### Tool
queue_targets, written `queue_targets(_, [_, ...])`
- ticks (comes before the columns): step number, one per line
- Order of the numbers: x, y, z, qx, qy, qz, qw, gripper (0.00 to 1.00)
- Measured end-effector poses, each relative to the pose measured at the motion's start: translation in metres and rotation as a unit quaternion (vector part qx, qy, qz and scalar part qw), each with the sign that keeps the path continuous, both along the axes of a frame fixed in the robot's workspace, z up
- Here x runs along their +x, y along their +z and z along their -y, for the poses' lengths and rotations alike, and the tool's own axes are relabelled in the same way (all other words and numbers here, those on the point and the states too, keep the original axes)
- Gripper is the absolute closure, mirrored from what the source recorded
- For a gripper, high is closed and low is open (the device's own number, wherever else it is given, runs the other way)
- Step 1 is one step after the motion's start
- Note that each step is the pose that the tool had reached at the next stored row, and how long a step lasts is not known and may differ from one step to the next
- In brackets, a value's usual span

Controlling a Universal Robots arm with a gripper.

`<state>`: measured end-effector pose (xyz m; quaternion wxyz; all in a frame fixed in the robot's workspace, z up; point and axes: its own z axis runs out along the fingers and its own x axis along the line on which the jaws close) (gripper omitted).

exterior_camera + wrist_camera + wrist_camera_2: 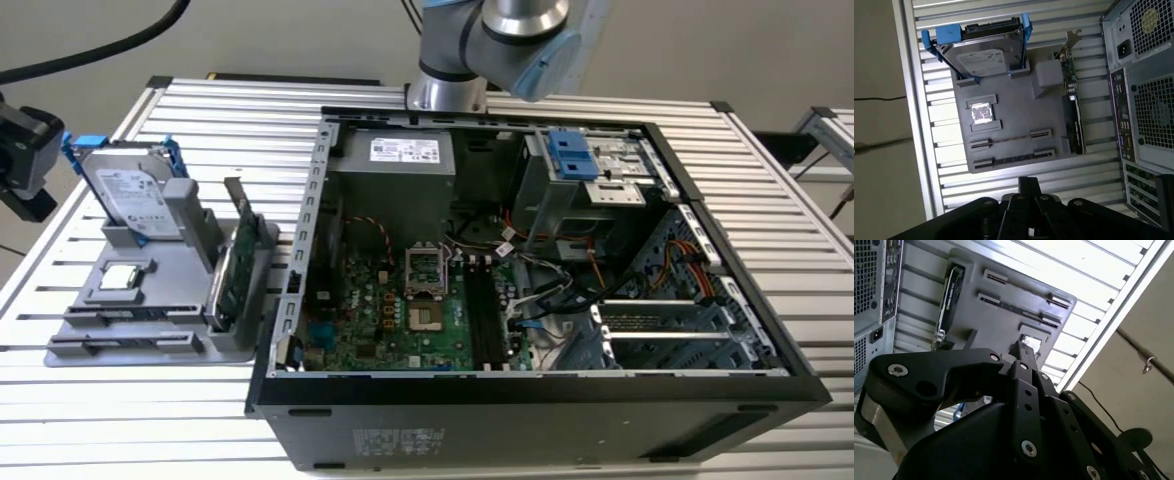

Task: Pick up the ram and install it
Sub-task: 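Pick up the ram and move it above insertion slot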

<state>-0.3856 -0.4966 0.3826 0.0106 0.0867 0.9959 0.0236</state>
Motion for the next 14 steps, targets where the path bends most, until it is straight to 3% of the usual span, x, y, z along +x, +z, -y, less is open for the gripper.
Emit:
queue_targets(7, [-0.0001,0.0,0.0008,0.0,-0.027,0.0,0.9996,1.0])
queue_targets(14, [-0.0004,0.0,0.0012,0.0,-0.053,0.0,0.9986,1.0])
